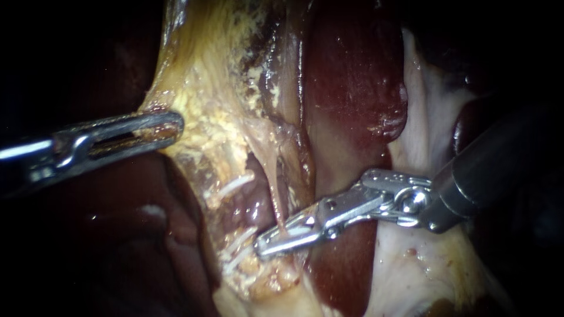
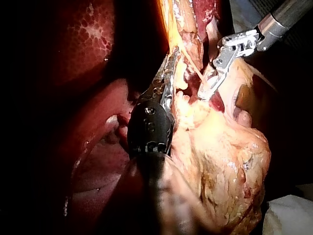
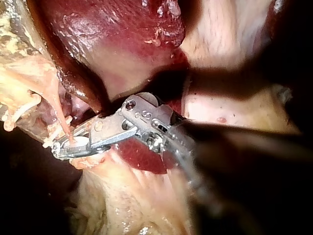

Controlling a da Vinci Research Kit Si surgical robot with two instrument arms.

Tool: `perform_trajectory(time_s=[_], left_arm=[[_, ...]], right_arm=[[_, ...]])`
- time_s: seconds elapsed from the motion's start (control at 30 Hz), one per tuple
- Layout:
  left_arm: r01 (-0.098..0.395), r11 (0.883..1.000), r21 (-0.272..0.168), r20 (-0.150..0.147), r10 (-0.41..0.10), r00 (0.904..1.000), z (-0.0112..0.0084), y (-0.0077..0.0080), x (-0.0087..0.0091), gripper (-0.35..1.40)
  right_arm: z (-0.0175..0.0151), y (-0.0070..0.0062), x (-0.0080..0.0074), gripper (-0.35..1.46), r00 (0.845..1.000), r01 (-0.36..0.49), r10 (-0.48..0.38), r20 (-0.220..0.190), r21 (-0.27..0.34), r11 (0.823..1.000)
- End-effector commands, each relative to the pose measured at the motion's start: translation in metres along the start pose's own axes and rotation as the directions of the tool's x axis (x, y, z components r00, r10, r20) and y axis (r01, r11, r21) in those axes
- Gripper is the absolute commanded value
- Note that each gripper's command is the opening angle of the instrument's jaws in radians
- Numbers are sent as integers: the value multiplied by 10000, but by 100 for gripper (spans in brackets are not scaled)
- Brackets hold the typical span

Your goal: Going back first clip right tube

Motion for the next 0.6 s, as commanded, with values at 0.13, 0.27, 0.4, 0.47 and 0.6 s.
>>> perform_trajectory(time_s=[0.13,0.27,0.4,0.47,0.6], left_arm=[[-3,10000,5,1,3,10000,0,0,0,-35],[-2,10000,6,1,2,10000,0,0,0,-35],[-3,10000,5,1,3,10000,0,0,0,-35],[-3,10000,9,0,3,10000,0,1,0,-35],[-4,10000,10,-1,4,10000,0,1,0,-35]], right_arm=[[0,0,0,-35,10000,3,-3,3,0,10000],[0,0,0,-24,10000,4,-4,3,0,10000],[0,0,0,34,10000,4,-4,2,-4,10000],[0,1,0,45,10000,2,-2,-13,-31,10000],[2,1,1,55,9986,433,-448,-267,-545,9976]])
